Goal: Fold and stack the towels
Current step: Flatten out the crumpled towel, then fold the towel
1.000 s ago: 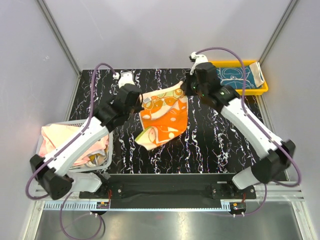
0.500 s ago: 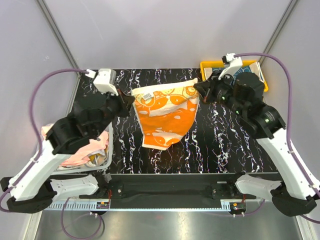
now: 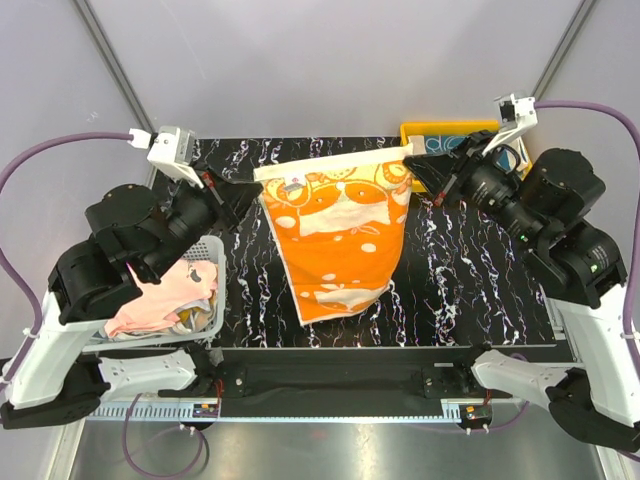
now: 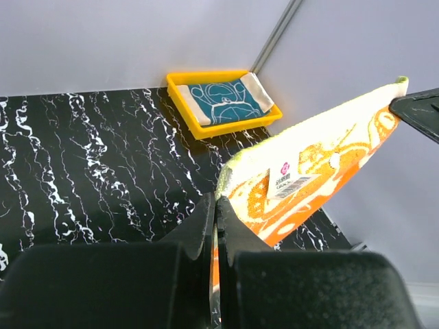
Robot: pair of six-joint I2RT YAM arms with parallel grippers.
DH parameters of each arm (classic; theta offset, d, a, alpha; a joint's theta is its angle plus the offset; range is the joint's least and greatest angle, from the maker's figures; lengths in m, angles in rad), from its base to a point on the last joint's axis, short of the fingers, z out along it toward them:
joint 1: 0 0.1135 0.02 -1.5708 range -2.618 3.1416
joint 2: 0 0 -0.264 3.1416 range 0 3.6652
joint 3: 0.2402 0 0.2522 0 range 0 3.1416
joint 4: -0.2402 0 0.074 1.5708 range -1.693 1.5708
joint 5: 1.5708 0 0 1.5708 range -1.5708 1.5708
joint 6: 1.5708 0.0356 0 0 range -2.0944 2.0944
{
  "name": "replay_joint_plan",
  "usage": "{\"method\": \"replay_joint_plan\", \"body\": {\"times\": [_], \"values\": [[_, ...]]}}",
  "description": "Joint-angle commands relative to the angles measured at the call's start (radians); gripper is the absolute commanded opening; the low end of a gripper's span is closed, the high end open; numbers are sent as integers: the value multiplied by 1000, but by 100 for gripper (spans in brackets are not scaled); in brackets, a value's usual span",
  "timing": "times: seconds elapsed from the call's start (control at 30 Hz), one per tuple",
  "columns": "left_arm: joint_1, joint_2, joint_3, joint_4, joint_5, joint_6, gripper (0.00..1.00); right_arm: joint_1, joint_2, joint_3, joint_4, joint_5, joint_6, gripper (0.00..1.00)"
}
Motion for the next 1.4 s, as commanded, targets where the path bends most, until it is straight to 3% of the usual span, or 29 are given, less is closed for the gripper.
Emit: {"method": "replay_joint_plan", "body": {"times": [0.0,0.07,0.13,0.17,0.23,0.37,0.57,0.7,0.8,1.03,1.37], "values": [[10,12,36,-4,-124,15,0,-4,44,34,-5,93,2,0],[86,60,36,-1,-118,1,0,-4,79,28,6,116,-7,0],[212,98,25,5,45,-23,0,-6,156,28,27,148,-28,0],[327,138,13,38,99,-37,0,-6,188,36,32,161,-34,0],[412,192,-19,72,191,-36,0,-29,297,40,53,193,-48,0],[596,392,-44,207,365,-58,0,-145,499,36,151,80,-25,0],[714,741,14,384,434,-59,0,-260,878,161,317,-23,-19,0],[759,962,209,359,460,-28,0,-302,1142,353,302,-65,-10,0],[776,1078,323,327,453,-2,0,-319,1239,439,305,-100,-7,0],[803,1098,243,376,459,-31,0,-323,1265,430,345,-126,1,0],[793,944,-59,404,434,-127,0,-322,1052,34,443,-176,61,0]]}}
